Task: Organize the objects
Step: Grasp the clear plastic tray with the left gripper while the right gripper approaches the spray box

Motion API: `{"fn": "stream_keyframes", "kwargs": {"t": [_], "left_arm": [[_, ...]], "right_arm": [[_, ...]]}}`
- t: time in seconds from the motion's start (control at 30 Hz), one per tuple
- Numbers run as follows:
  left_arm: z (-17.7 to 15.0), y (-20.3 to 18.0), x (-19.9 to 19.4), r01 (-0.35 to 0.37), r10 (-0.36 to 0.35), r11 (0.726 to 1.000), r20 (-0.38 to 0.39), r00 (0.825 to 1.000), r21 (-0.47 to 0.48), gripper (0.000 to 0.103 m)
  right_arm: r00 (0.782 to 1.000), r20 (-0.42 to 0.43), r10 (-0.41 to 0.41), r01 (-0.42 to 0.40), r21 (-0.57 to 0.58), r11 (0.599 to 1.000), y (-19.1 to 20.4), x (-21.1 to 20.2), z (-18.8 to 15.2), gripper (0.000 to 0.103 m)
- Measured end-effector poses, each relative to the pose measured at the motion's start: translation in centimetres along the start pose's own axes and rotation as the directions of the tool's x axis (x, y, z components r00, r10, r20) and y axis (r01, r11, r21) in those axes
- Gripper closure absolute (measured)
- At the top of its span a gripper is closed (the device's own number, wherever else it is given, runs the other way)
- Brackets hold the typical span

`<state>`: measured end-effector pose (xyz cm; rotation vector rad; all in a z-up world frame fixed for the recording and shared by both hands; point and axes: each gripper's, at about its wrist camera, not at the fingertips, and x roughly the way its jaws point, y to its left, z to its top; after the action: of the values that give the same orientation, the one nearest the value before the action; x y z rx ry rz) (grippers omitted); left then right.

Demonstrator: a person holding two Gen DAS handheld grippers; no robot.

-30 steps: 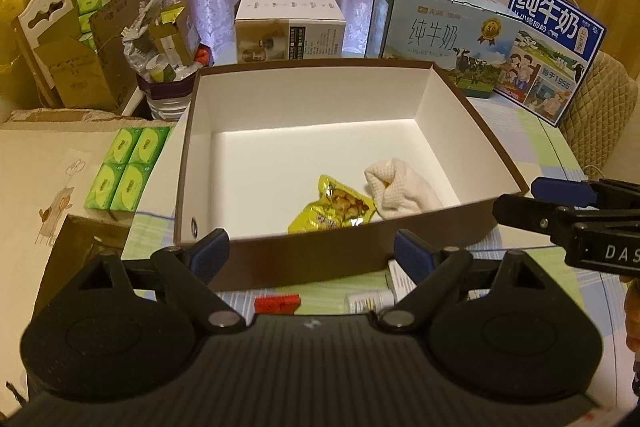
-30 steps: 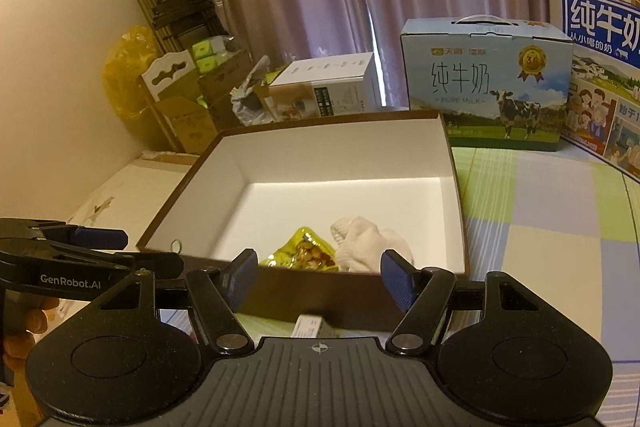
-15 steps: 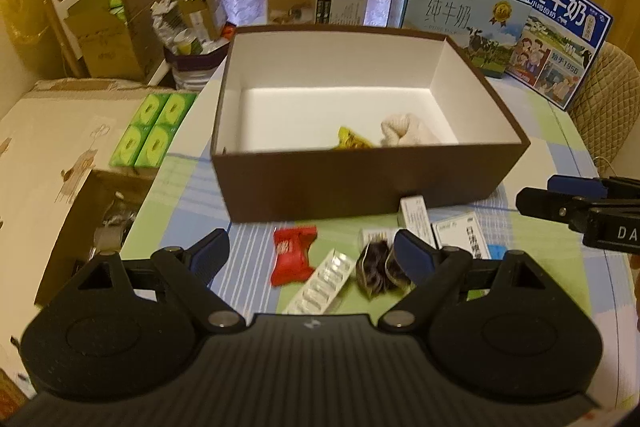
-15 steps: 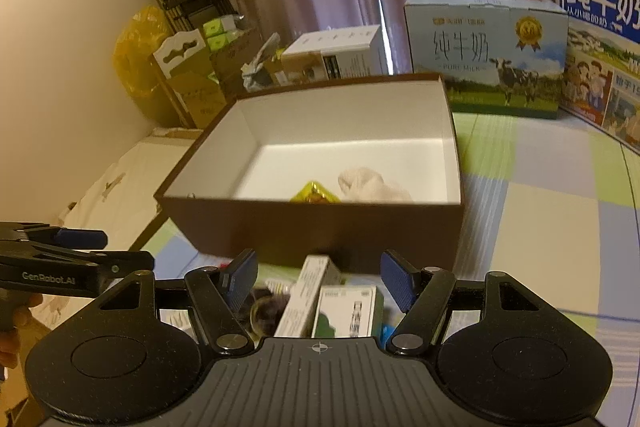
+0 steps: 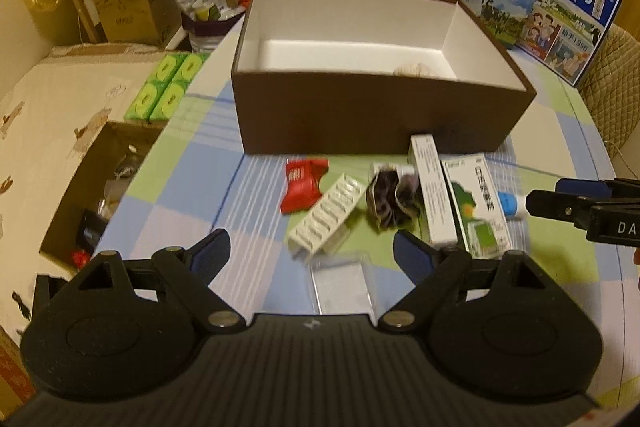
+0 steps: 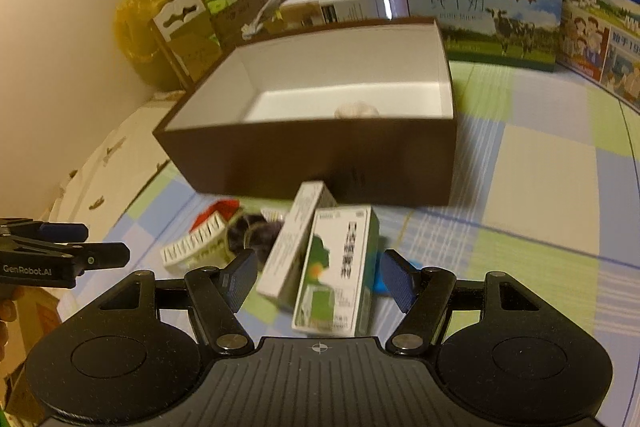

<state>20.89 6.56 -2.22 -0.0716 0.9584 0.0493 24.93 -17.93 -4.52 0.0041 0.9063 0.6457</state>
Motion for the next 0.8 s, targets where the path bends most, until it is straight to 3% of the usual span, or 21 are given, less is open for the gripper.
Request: {"fn": "stream_keyframes", "kwargs": {"t": [0.33, 0.8], "left_arm": [[-2.8, -1.7, 1.5, 0.014, -0.013, 1.0, -0.072, 0.997, 0.012, 0.019], [-4.1, -3.0, 4.7, -0.012, 0.014, 1.0, -0.136, 0.991, 0.014, 0.019]], "right_arm": [[0.998, -0.055, -0.012, 0.012, 0.005, 1.0, -0.3, 0.5, -2.0, 0.038], [0.992, -0.121, -0.031, 0.036, 0.04, 0.999, -0.8, 1.4, -4.2, 0.038]]}}
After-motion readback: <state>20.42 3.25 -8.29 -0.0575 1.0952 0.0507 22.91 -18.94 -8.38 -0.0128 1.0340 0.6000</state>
